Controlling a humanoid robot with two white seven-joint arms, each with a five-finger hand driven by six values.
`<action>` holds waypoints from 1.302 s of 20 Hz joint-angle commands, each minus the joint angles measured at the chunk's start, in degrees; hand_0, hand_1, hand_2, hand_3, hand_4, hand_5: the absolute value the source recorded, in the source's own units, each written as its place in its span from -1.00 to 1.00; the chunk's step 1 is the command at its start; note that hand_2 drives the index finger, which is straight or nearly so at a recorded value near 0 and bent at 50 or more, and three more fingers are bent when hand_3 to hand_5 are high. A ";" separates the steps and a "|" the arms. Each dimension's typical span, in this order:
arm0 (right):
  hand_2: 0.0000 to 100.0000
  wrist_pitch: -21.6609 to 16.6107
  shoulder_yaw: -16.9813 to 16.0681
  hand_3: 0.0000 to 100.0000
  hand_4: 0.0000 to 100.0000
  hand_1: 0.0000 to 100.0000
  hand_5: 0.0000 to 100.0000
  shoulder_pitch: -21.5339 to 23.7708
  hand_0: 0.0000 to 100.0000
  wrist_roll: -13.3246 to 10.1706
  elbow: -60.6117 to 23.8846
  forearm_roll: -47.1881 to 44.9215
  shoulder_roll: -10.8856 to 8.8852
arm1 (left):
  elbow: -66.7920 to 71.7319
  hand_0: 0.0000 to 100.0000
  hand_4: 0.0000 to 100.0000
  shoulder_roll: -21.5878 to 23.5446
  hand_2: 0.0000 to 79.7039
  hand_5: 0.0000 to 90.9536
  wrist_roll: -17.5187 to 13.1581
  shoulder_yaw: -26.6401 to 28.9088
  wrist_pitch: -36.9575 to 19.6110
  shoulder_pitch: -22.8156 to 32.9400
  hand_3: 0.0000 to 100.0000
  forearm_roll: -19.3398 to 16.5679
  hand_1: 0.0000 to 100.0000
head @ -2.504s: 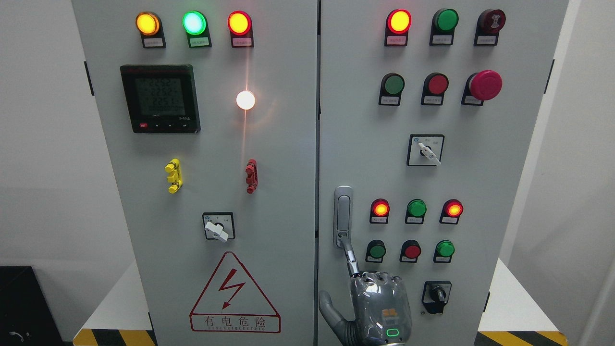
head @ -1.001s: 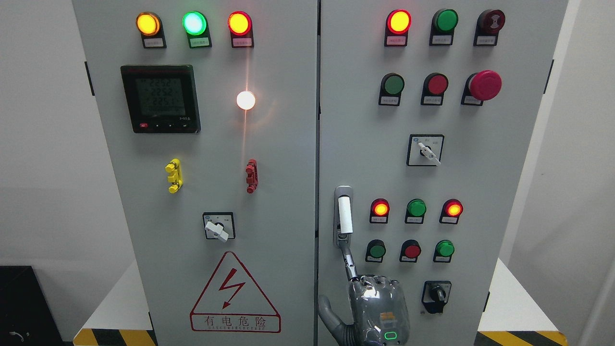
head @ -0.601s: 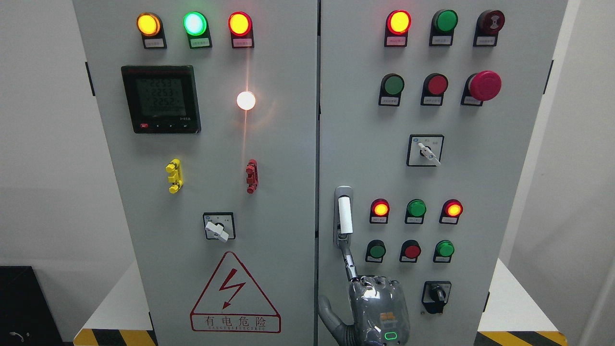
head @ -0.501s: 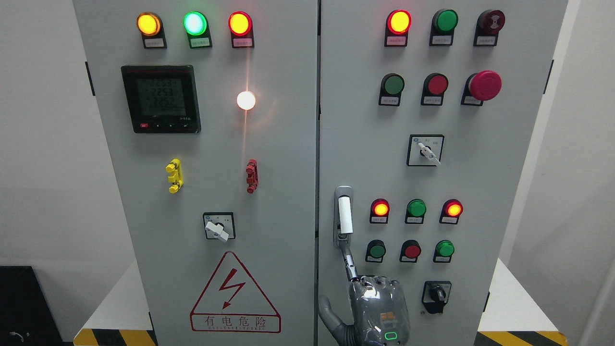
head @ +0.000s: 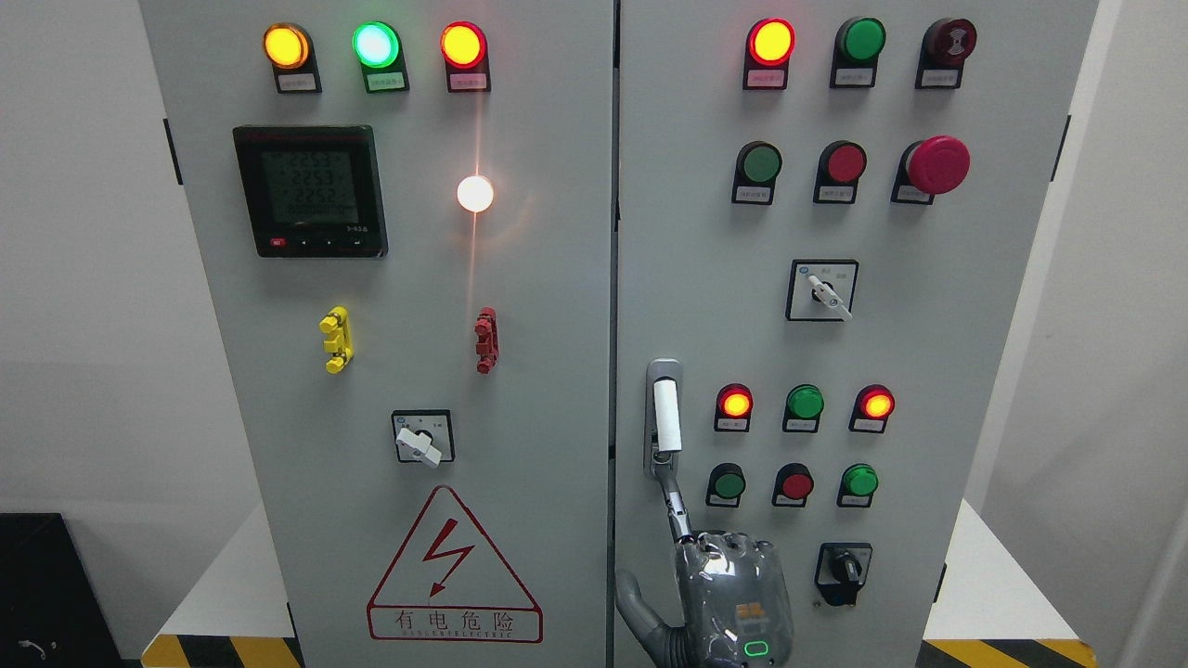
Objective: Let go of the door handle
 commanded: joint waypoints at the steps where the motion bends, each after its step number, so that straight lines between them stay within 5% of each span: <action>1: -0.85 -0.08 0.00 1.00 1.00 -0.36 1.00 0.01 -0.26 -0.21 -3.84 -0.08 -0.21 | 0.00 -0.76 -1.00 0.00 -1.00 -1.00 -0.01 0.00 -0.05 0.44 -1.00 0.00 0.11; 20: -0.79 -0.16 0.00 1.00 1.00 -0.35 1.00 0.01 -0.26 -0.47 -5.24 -0.17 -0.30 | 0.00 -0.76 -1.00 0.00 -1.00 -1.00 -0.01 0.00 -0.05 0.53 -1.00 0.00 0.11; 26: -0.56 -0.25 0.00 1.00 1.00 -0.35 1.00 0.09 -0.25 -0.73 -5.51 -0.34 -0.39 | 0.00 -0.76 -1.00 0.00 -1.00 -1.00 -0.01 0.00 -0.05 0.53 -1.00 0.00 0.11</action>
